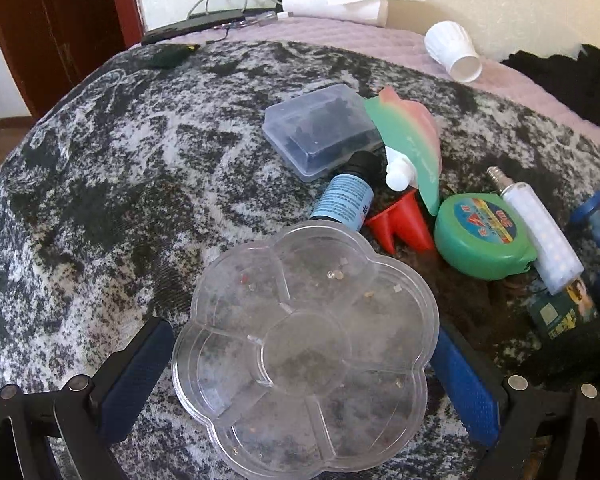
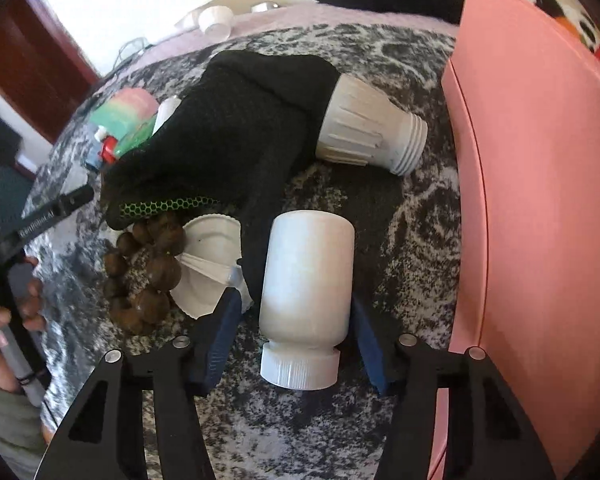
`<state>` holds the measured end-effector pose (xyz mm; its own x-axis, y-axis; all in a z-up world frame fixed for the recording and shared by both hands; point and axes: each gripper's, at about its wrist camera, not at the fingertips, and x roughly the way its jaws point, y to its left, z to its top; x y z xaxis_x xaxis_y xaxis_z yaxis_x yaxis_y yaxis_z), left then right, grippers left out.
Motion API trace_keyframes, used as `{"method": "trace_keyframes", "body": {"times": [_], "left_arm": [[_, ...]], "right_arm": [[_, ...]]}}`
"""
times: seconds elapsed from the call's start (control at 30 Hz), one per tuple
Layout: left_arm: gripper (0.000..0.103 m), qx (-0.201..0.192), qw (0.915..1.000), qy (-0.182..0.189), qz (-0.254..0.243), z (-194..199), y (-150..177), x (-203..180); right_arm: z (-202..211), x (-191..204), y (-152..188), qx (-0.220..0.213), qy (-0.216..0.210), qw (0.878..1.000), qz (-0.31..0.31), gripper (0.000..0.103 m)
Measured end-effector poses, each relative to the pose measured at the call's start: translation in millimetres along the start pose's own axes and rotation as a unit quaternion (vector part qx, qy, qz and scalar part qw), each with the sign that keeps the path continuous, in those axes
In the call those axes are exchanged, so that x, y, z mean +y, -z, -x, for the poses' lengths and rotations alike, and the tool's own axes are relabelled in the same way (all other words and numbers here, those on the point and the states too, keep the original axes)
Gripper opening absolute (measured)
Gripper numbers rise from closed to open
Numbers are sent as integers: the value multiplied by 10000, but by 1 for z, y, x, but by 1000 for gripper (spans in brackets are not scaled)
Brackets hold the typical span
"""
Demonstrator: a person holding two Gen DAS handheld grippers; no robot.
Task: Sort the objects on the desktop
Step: 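Grasp the clear flower container with left gripper while right grasps white pill bottle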
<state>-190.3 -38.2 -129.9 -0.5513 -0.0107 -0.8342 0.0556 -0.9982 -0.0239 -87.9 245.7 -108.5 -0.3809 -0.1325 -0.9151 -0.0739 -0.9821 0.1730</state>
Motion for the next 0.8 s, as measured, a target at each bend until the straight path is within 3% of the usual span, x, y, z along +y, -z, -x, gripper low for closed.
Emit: {"method": "trace_keyframes", "body": {"times": [0.2,0.37,0.53,0.67,0.8], "left_arm": [[103,-20,9999,-94,-72,-23,9,-3],[101,-205,9996,-87,181,-9,4,0],[101,-692,9971,-59,294,37,-2,-3],[101,-1185,9929,77,59,82,-3,-25],[101,-1418,9892,260,-258,109,5,-52]], "right_arm": [[10,11,7,-189,142,9994,256,47],[19,17,12,-273,136,9984,483,47],[41,22,10,-540,-56,9974,468,47],[59,21,8,-775,-242,9961,356,47],[72,22,8,-950,-292,9948,241,47]]}}
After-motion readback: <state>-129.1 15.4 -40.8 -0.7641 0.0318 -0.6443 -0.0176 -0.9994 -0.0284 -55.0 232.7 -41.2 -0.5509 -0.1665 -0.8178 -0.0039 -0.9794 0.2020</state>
